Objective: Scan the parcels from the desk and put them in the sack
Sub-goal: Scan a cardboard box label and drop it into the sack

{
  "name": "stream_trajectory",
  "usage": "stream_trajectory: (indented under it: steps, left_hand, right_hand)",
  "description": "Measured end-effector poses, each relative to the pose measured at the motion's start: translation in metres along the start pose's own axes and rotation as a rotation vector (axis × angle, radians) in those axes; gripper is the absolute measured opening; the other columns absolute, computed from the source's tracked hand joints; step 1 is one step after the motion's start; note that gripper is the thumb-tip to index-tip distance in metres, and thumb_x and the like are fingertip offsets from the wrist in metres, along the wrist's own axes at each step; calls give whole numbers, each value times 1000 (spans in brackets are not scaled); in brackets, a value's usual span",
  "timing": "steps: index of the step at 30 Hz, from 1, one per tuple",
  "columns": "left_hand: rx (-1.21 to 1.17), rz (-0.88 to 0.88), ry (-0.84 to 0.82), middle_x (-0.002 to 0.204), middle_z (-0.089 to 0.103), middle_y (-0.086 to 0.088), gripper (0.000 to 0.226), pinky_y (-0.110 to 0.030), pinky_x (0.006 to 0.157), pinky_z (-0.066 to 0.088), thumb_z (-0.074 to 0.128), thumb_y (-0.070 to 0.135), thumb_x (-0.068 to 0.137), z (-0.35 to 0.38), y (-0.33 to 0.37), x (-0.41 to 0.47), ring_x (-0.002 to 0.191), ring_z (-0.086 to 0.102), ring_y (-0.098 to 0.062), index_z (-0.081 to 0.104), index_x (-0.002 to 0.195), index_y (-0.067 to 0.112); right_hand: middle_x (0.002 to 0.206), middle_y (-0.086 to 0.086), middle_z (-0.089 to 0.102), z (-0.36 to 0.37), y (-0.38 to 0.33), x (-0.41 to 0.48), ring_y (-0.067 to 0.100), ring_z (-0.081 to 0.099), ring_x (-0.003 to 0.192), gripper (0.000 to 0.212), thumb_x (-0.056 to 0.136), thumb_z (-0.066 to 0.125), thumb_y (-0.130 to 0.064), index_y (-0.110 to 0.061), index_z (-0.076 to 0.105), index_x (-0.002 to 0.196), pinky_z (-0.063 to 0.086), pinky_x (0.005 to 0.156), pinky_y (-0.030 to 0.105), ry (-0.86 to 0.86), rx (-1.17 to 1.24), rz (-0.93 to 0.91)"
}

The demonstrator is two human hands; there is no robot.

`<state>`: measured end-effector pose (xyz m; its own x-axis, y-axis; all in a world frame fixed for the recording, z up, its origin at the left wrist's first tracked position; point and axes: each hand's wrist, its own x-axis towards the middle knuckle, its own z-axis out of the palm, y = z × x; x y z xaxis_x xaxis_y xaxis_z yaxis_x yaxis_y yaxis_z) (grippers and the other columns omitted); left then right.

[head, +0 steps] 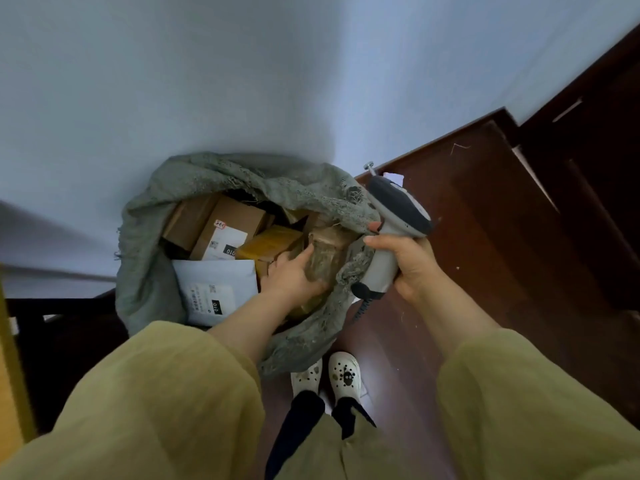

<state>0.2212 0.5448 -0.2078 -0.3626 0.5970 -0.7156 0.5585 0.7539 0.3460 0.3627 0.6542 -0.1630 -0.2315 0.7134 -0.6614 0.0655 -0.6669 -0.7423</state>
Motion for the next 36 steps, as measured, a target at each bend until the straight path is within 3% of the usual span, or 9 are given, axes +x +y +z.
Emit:
stream_trajectory:
  steps: [4,8,11,15,19,26,30,32,36]
  left_hand:
    - [-131,8,-14,150,29,-15,78,-42,113,30,63,42,87,-3,-7,3,137,29,-34,20,151,30]
    - [-135,16,1,153,28,-14,68,-40,111,30,60,34,91,-7,-16,-2,142,23,-32,27,150,21]
    - [-127,-6,4,154,26,-13,68,-44,110,35,61,33,90,-8,-29,-3,142,25,-31,29,149,21]
    - [-118,-16,18,152,32,-10,69,-46,100,47,63,34,88,-9,-41,-10,128,45,-31,32,148,23]
    - [-141,-20,44,147,37,-11,70,-45,99,47,64,33,87,-7,-47,-20,125,48,-31,32,148,22]
    - [-194,-67,105,143,45,-10,68,-39,101,46,63,28,89,6,-52,-54,126,49,-27,32,148,17]
    - [-192,-86,178,143,46,-10,61,-35,98,43,62,25,90,14,-48,-84,126,48,-27,37,145,15]
    - [-215,-90,225,145,44,-10,60,-35,99,41,61,25,91,16,-46,-107,129,45,-27,37,145,15]
    - [-280,-131,308,150,37,-8,67,-37,106,36,61,28,89,17,-60,-161,135,38,-27,32,148,18]
  right_hand:
    - [89,5,68,6,13,4,22,64,81,27,70,72,11,-5,67,91,54,70,36,42,-73,60]
    - [85,6,65,11,24,9,22,62,76,32,71,73,8,-2,63,100,51,65,36,73,-108,128]
    - [82,5,63,12,33,12,22,60,76,24,72,72,9,-9,60,85,51,72,40,88,-123,156]
    - [82,6,62,10,44,13,24,59,78,25,72,71,9,-10,59,82,50,74,41,86,-146,169]
    - [81,7,61,6,51,10,25,59,78,25,73,69,11,-10,59,79,52,80,45,65,-135,158]
    - [94,12,66,-5,59,2,33,63,93,28,71,67,13,-10,62,85,53,86,50,-35,-145,163]
    - [101,14,68,-18,63,-23,34,64,99,38,71,67,12,-6,64,104,53,88,53,-89,-176,156]
    - [97,15,67,-20,64,-43,31,65,88,34,76,67,7,-8,65,106,56,81,50,-155,-189,178]
    - [77,12,68,-1,68,-98,23,67,61,17,86,63,-5,-12,61,101,55,56,32,-321,-210,251]
